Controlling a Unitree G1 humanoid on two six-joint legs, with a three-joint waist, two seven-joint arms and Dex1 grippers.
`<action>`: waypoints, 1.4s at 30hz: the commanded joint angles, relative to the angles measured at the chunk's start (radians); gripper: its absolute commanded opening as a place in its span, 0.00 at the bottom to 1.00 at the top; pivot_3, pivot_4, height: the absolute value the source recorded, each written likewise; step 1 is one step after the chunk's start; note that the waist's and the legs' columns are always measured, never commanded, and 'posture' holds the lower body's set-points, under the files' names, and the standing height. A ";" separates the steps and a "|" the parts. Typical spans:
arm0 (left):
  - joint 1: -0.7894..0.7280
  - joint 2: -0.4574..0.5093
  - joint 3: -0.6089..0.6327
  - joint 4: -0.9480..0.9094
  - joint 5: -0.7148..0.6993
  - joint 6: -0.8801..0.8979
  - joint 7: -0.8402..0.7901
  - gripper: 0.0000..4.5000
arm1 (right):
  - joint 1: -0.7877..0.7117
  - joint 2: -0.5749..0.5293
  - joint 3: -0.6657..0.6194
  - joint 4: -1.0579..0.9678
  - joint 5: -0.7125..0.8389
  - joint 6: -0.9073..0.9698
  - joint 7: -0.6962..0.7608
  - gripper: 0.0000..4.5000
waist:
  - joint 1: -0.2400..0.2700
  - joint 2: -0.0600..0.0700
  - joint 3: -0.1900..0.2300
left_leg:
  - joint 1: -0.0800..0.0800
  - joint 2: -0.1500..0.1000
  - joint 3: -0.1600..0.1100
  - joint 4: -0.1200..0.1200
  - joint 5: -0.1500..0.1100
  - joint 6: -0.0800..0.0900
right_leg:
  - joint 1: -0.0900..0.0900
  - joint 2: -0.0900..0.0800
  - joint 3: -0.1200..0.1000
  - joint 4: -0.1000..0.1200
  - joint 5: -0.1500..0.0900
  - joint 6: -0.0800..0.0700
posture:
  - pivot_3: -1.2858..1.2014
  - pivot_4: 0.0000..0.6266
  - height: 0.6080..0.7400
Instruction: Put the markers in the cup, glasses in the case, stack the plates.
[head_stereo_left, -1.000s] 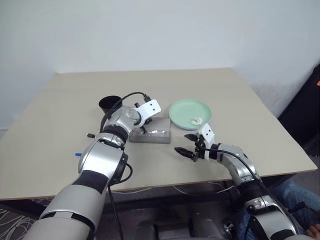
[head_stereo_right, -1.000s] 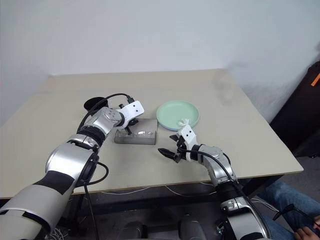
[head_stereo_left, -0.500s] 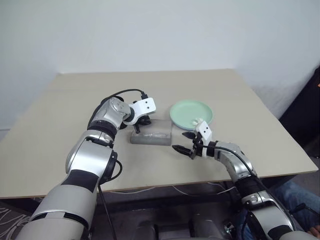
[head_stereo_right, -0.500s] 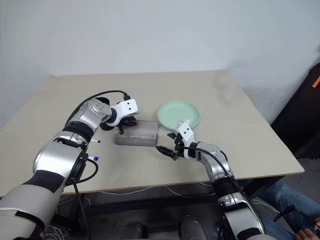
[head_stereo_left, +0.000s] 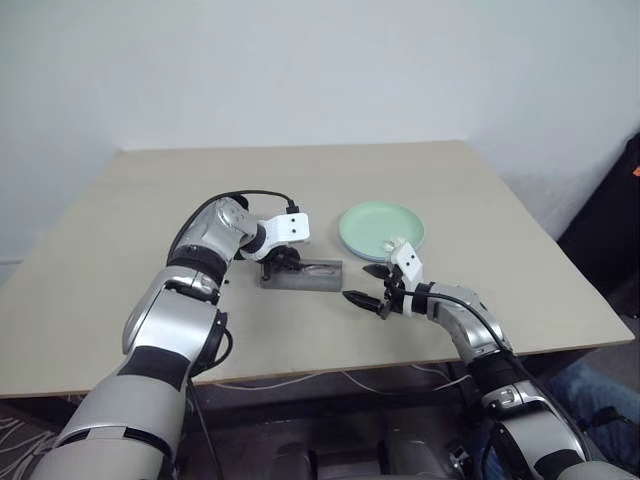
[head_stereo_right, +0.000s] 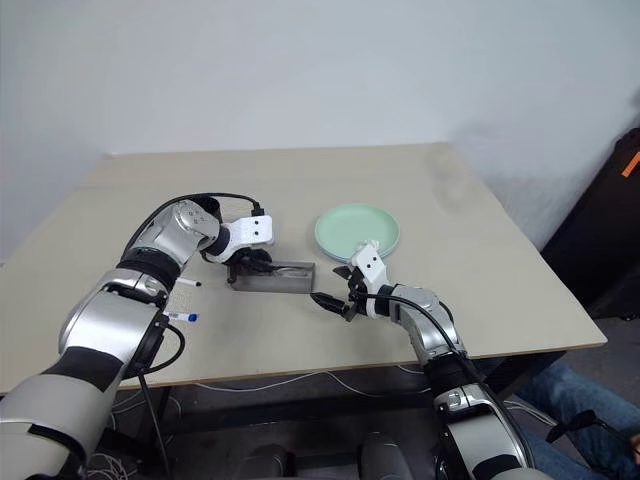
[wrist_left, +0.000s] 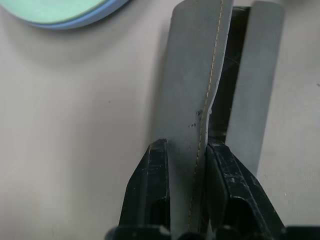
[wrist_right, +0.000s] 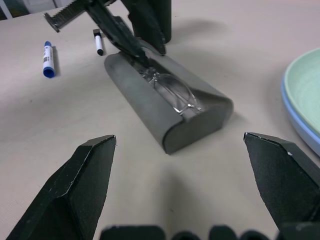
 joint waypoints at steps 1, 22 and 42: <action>0.073 -0.003 -0.043 -0.040 -0.006 0.001 -0.110 0.20 | -0.037 0.000 -0.008 -0.006 0.008 -0.023 0.013 0.99 | 0.000 0.000 0.000 | 0.000 0.000 0.000 -0.001 0.000 0.000 | 0.000 0.000 0.000 0.000 0.000 0.000 | 0.52 0.00 1.00; 0.172 0.085 -0.028 -0.291 -0.080 0.088 -0.128 0.20 | -0.065 0.008 -0.006 0.033 0.005 -0.041 0.024 0.99 | -0.004 0.000 0.000 | 0.000 0.000 0.002 -0.003 -0.001 0.000 | -0.003 0.001 0.003 -0.001 -0.001 0.002 | 0.52 0.00 1.00; 0.303 0.011 0.426 -0.782 -0.466 0.423 0.247 0.20 | -0.095 0.018 0.005 0.064 0.003 -0.041 0.047 0.99 | -0.007 -0.002 0.003 | -0.007 0.002 0.000 -0.001 -0.001 0.000 | -0.009 0.003 0.002 0.000 0.001 0.004 | 0.52 0.00 1.00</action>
